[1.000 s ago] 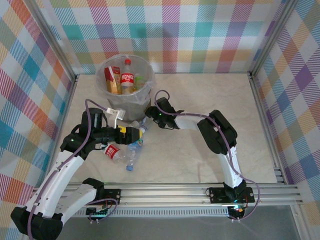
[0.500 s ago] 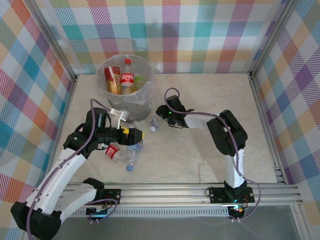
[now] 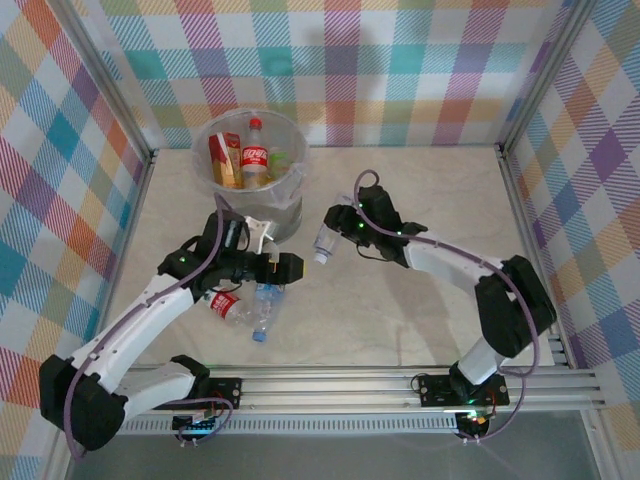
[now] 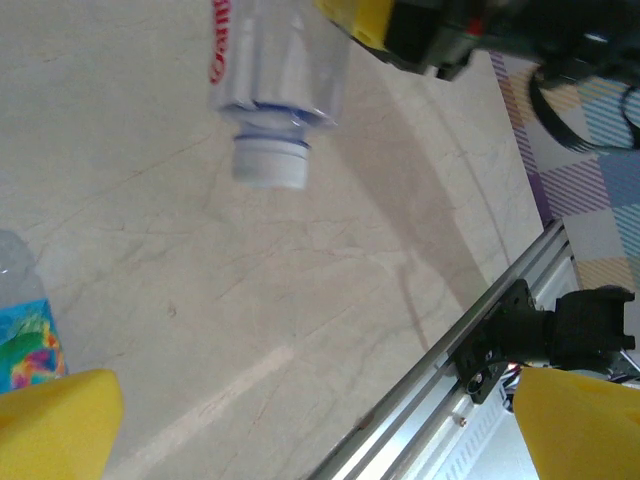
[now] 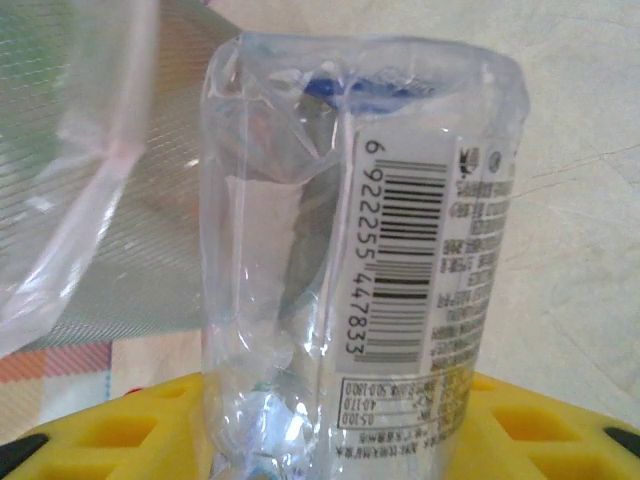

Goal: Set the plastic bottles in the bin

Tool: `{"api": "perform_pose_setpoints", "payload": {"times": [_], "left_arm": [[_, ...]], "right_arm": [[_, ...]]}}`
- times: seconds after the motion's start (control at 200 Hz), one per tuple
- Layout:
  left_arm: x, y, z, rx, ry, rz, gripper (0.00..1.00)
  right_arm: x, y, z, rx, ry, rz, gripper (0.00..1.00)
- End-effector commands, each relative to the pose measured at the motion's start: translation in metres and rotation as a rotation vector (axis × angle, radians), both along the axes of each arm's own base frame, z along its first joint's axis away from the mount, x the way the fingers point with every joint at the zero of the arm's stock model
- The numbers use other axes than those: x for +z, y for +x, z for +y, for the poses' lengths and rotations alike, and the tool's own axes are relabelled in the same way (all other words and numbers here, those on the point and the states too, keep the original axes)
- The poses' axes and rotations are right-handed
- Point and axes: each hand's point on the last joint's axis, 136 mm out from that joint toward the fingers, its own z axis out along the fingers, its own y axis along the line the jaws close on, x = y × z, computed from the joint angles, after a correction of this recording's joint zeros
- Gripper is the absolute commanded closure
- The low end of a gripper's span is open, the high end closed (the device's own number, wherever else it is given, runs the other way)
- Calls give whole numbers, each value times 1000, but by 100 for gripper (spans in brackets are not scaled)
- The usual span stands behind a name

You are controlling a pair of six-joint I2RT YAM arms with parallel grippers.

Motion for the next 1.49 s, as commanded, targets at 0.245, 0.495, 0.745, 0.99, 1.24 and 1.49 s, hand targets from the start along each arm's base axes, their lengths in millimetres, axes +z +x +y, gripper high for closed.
{"api": "perform_pose_setpoints", "payload": {"times": [0.245,0.495,0.745,0.99,1.24,1.49], "left_arm": [[30,16,-52,-67,-119,-67,1],[38,25,-78,-88,-160,-109,4],[45,28,-95,-107,-189,-93,15],[47,20,-99,-124,-193,-86,32],[54,14,-96,-139,-193,-95,40],[52,11,-81,-106,-122,-120,42]], "right_arm": [[52,-51,-4,139,53,-73,46],[71,-71,3,188,93,-100,45],[76,-82,4,199,101,-124,45],[78,-85,-2,193,92,-134,43],[79,-87,-2,199,97,-135,41],[84,-89,-3,197,102,-122,19]]}}
